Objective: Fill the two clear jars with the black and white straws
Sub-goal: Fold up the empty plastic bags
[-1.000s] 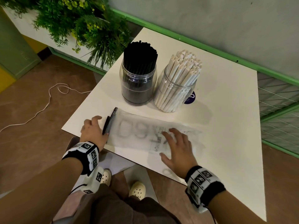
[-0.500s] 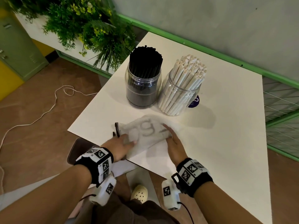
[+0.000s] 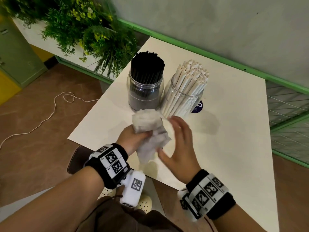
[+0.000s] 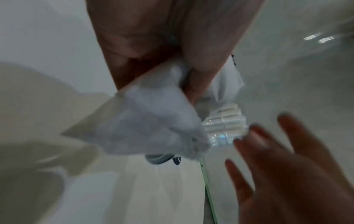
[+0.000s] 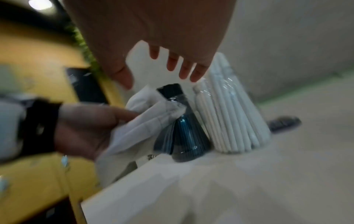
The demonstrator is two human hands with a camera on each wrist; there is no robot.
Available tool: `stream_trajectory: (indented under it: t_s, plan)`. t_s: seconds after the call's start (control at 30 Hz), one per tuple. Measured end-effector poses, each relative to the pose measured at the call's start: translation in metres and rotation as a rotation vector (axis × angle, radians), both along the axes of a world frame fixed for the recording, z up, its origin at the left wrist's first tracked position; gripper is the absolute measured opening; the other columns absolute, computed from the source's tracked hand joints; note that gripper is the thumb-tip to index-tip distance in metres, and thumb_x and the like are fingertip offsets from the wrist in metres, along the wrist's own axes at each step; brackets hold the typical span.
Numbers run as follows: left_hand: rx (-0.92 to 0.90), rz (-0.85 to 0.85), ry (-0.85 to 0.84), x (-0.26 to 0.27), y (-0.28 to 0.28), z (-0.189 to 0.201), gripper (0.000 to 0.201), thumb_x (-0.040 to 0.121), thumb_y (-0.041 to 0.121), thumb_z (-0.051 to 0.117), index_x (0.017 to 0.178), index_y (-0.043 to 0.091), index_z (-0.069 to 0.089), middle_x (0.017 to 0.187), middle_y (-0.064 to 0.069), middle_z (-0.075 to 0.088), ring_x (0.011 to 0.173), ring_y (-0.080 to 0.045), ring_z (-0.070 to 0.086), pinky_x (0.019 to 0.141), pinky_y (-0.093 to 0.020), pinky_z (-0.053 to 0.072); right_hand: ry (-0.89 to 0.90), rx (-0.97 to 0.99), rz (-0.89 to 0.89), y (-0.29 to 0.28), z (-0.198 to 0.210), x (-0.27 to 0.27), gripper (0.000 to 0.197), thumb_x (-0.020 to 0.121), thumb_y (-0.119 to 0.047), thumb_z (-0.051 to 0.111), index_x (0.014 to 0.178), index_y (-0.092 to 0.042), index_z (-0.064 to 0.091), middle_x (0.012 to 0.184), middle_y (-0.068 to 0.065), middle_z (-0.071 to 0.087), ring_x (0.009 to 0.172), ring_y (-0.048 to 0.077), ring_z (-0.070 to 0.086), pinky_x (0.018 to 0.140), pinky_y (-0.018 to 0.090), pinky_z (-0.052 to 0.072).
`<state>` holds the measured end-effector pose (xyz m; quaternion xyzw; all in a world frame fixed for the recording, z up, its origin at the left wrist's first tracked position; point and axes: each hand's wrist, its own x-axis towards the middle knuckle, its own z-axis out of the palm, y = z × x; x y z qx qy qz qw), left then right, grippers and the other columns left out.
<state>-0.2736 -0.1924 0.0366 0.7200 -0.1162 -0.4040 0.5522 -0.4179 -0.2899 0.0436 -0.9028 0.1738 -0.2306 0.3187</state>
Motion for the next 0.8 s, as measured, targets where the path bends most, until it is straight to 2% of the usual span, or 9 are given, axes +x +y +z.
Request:
stream_trajectory:
  t_s: [0.07, 0.13, 0.2, 0.27, 0.37, 0.47, 0.6, 0.7, 0.8]
  plan:
    - [-0.011, -0.134, 0.000, -0.009, -0.002, 0.005, 0.020, 0.071, 0.024, 0.069, 0.089, 0.015, 0.070, 0.091, -0.010, 0.073, 0.092, -0.028, 0.069, 0.083, -0.045, 0.055, 0.207, -0.298, 0.109, 0.001, -0.006, 0.004, 0.102, 0.067, -0.053, 0.073, 0.148, -0.023, 0.019, 0.154, 0.008, 0.021, 0.144, 0.029, 0.019, 0.114, 0.041, 0.021]
    - [-0.085, -0.201, 0.083, -0.020, -0.002, 0.010, 0.020, 0.076, 0.016, 0.069, 0.096, 0.012, 0.070, 0.095, -0.011, 0.073, 0.095, -0.028, 0.068, 0.084, -0.042, 0.054, 0.346, -0.319, 0.082, -0.001, -0.011, 0.009, 0.113, 0.056, -0.059, 0.079, 0.147, -0.028, 0.019, 0.150, 0.007, 0.029, 0.139, 0.031, 0.029, 0.110, 0.046, 0.033]
    - [-0.163, -0.209, 0.183, -0.023, 0.000, 0.010, 0.029, 0.077, 0.013, 0.070, 0.105, 0.008, 0.068, 0.104, -0.015, 0.071, 0.102, -0.030, 0.066, 0.094, -0.045, 0.050, 0.395, -0.220, 0.038, -0.008, -0.013, 0.012, 0.099, 0.058, -0.050, 0.080, 0.140, -0.026, 0.029, 0.131, 0.003, 0.046, 0.116, 0.028, 0.050, 0.088, 0.043, 0.050]
    - [-0.188, -0.191, 0.216, -0.020, 0.003, 0.010, 0.036, 0.076, 0.018, 0.074, 0.109, 0.005, 0.067, 0.108, -0.016, 0.070, 0.106, -0.029, 0.064, 0.100, -0.048, 0.046, 0.433, -0.147, 0.024, -0.013, -0.013, 0.014, 0.067, 0.070, -0.036, 0.076, 0.127, -0.022, 0.045, 0.113, 0.002, 0.057, 0.095, 0.027, 0.059, 0.069, 0.038, 0.051]
    - [-0.085, -0.163, -0.100, -0.017, 0.005, 0.006, 0.059, 0.056, 0.049, 0.076, 0.098, 0.008, 0.065, 0.100, -0.010, 0.070, 0.099, -0.024, 0.065, 0.093, -0.044, 0.049, 0.540, -0.202, -0.017, -0.015, -0.005, 0.018, 0.023, 0.082, -0.028, 0.063, 0.099, -0.014, 0.055, 0.094, 0.005, 0.064, 0.082, 0.030, 0.060, 0.060, 0.032, 0.041]
    - [-0.002, -0.153, -0.550, -0.021, 0.009, 0.003, 0.062, 0.060, 0.053, 0.076, 0.108, 0.027, 0.047, 0.120, 0.005, 0.048, 0.114, -0.014, 0.048, 0.093, -0.021, 0.039, 0.601, -0.088, 0.033, -0.017, 0.009, 0.023, 0.008, 0.083, -0.024, 0.058, 0.082, -0.017, 0.055, 0.077, 0.004, 0.063, 0.073, 0.028, 0.058, 0.059, 0.030, 0.038]
    - [-0.070, -0.276, -0.648, -0.016, 0.019, 0.010, 0.106, 0.059, 0.048, 0.082, 0.136, 0.048, 0.010, 0.141, 0.021, 0.021, 0.132, 0.000, 0.018, 0.105, -0.013, 0.017, 0.663, 0.058, 0.296, -0.022, 0.037, 0.026, 0.024, 0.079, -0.024, 0.068, 0.062, -0.020, 0.051, 0.053, -0.004, 0.052, 0.053, 0.017, 0.053, 0.055, 0.031, 0.046]
    - [-0.058, -0.530, -0.730, -0.001, 0.020, 0.017, 0.068, 0.067, 0.056, 0.071, 0.127, 0.038, 0.045, 0.123, 0.013, 0.054, 0.112, -0.006, 0.050, 0.095, -0.026, 0.043, 0.673, 0.047, 0.309, -0.023, 0.037, 0.027, 0.024, 0.076, -0.029, 0.075, 0.073, -0.012, 0.057, 0.057, -0.001, 0.056, 0.055, 0.017, 0.052, 0.059, 0.034, 0.047]
    - [0.028, -0.437, -0.777, 0.011, 0.020, 0.016, 0.026, 0.080, 0.045, 0.065, 0.094, 0.024, 0.061, 0.081, 0.006, 0.065, 0.076, -0.012, 0.059, 0.071, -0.035, 0.049, 0.384, -0.096, 0.096, -0.024, 0.025, 0.021, 0.034, 0.072, -0.028, 0.078, 0.099, -0.016, 0.060, 0.095, 0.004, 0.061, 0.086, 0.024, 0.056, 0.075, 0.035, 0.047]
